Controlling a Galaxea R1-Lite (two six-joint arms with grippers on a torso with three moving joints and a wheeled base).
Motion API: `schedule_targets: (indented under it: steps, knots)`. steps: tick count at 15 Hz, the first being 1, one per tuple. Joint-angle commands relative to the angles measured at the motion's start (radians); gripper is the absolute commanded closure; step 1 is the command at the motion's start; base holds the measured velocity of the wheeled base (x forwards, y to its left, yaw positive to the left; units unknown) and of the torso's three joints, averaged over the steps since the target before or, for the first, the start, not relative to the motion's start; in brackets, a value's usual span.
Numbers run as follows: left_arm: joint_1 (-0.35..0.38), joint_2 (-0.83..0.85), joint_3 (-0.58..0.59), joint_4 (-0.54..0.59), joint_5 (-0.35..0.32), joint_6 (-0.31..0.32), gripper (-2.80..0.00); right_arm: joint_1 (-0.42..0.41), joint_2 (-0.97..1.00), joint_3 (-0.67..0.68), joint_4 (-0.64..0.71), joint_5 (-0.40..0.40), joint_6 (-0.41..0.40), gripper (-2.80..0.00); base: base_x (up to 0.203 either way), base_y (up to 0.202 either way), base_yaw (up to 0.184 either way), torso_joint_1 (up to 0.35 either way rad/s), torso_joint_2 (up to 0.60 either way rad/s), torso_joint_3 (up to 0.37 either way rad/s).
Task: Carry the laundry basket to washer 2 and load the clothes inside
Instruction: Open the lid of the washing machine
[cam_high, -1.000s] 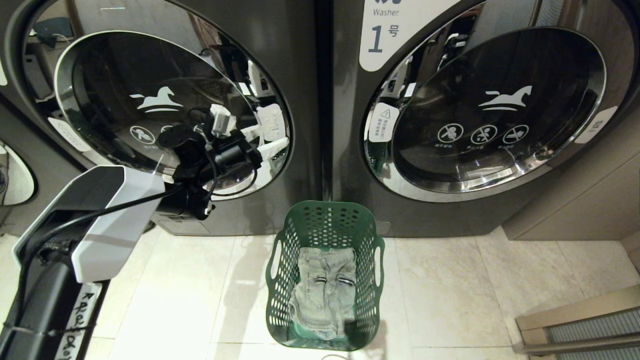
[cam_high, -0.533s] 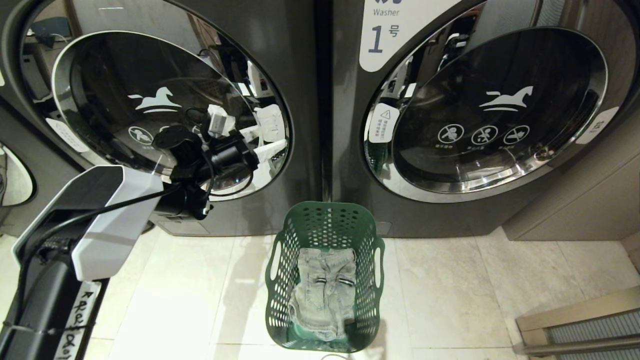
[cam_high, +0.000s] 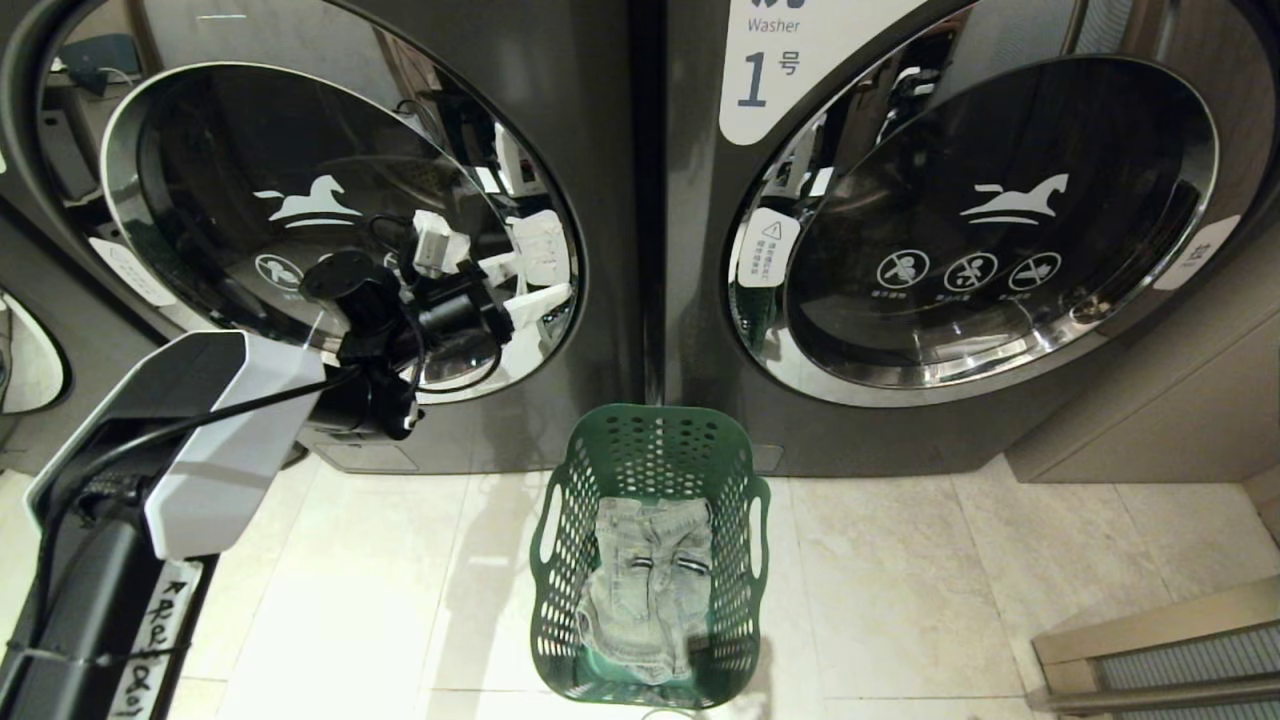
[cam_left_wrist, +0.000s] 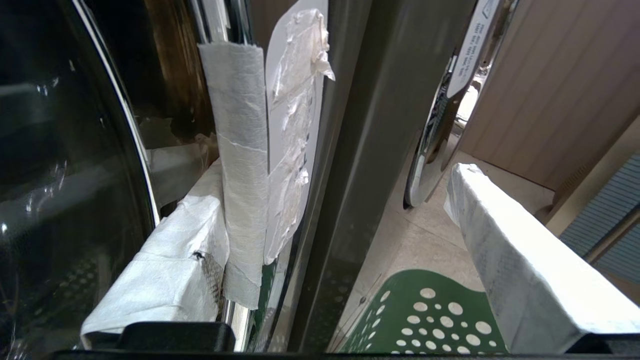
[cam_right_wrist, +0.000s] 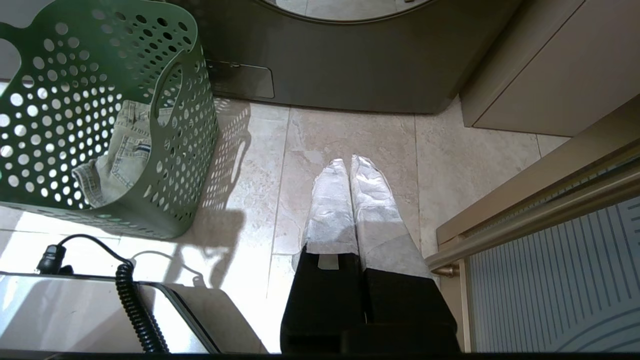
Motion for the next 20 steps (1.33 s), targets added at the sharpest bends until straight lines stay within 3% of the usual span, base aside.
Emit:
schedule_targets:
  steps: [1, 3, 6, 8, 16, 20]
  knots:
    - [-0.103, -0.005, 0.003, -0.018, -0.034, 0.000, -2.80, 0.001, 0.000, 0.000, 0.000, 0.000, -0.001, 0.00, 0.000, 0.000, 0.000, 0.000, 0.00, 0.000]
    - [-0.103, -0.005, 0.003, -0.021, -0.083, 0.001, -2.80, 0.001, 0.000, -0.001, 0.000, 0.000, -0.001, 0.00, 0.000, 0.000, 0.000, 0.000, 0.00, 0.000]
    - [-0.103, -0.008, 0.001, -0.025, -0.094, 0.000, -2.80, 0.001, 0.000, -0.001, 0.001, -0.001, -0.001, 0.00, 0.000, 0.000, 0.000, 0.000, 0.00, 0.000]
    - [-0.109, -0.010, 0.001, -0.046, -0.135, 0.001, -2.80, 0.000, 0.000, 0.001, 0.000, 0.000, -0.001, 0.00, 0.000, 0.000, 0.000, 0.000, 0.00, 0.000]
    - [-0.111, -0.037, 0.019, -0.059, -0.147, -0.014, -2.80, 0.001, 0.000, 0.000, 0.000, 0.000, -0.001, 0.00, 0.000, 0.000, 0.000, 0.000, 0.00, 0.000]
    - [-0.107, -0.062, 0.097, -0.105, -0.146, -0.029, -2.80, 0.001, 0.000, 0.001, 0.001, 0.000, -0.001, 0.00, 0.000, 0.000, 0.000, -0.006, 0.00, 0.002]
